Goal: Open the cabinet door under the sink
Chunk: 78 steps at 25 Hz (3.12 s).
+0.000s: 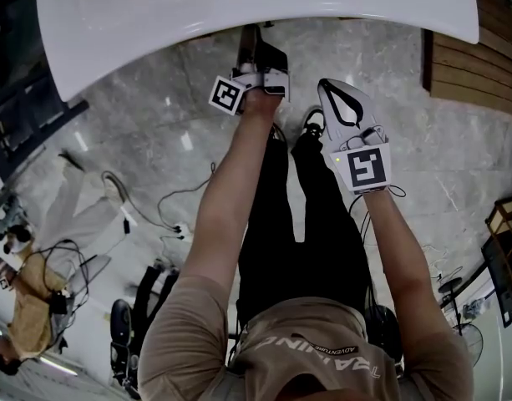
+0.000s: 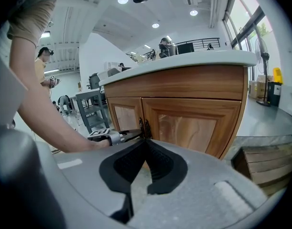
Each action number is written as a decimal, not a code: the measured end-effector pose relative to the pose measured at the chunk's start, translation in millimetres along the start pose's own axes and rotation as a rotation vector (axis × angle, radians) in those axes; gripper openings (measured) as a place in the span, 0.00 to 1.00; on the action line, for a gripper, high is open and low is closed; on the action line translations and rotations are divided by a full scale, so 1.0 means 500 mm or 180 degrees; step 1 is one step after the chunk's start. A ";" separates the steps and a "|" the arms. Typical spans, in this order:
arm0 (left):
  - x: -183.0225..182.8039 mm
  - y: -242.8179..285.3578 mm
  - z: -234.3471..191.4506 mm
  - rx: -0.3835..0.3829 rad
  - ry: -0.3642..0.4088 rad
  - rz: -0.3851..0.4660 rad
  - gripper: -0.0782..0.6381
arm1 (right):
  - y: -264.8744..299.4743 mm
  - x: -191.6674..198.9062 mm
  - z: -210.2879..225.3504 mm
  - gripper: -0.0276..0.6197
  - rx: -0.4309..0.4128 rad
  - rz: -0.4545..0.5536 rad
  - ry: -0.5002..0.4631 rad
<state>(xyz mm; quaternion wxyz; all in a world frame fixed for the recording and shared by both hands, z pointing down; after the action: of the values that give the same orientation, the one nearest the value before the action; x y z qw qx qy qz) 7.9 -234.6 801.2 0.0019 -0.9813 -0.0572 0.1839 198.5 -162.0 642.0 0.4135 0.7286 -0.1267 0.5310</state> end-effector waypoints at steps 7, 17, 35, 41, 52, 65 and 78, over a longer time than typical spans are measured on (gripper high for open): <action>0.001 -0.004 -0.007 0.0187 0.0038 0.0163 0.25 | 0.004 0.011 0.010 0.05 -0.0009 -0.0033 -0.0002; 0.003 -0.007 0.000 0.0128 0.0157 0.0051 0.25 | -0.009 0.033 0.009 0.05 -0.0049 -0.0110 0.0147; -0.014 -0.081 -0.005 0.0107 0.0358 -0.0274 0.25 | -0.043 0.040 -0.007 0.05 -0.0126 -0.0042 0.0065; -0.025 -0.126 0.000 0.0139 0.0414 -0.0364 0.25 | -0.056 0.040 -0.030 0.05 -0.0224 -0.0043 0.0012; -0.041 -0.174 0.010 0.0082 0.0383 -0.0600 0.25 | -0.046 0.043 -0.077 0.05 -0.0306 -0.0115 -0.0051; -0.098 -0.267 0.036 -0.0227 0.0399 -0.1275 0.25 | -0.033 -0.007 -0.196 0.05 -0.0124 -0.0160 0.0092; -0.165 -0.365 0.050 -0.0389 0.0374 -0.1549 0.24 | -0.016 -0.014 -0.314 0.05 -0.0243 -0.0245 0.0193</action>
<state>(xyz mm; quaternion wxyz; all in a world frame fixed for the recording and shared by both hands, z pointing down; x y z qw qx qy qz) -97.9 -63.3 812.3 -0.0099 -0.9459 -0.3024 0.1169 95.8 -43.1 647.0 0.4647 0.7003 -0.1062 0.5314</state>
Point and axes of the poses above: the fingertips, and each gripper's own axes: y forward along the fingers, z to its right, x out of its underside, the point moved 8 cm from there along -y, backward along the fingers, and after that the axes turned 11 degrees about -y, right-handed, at the moved point
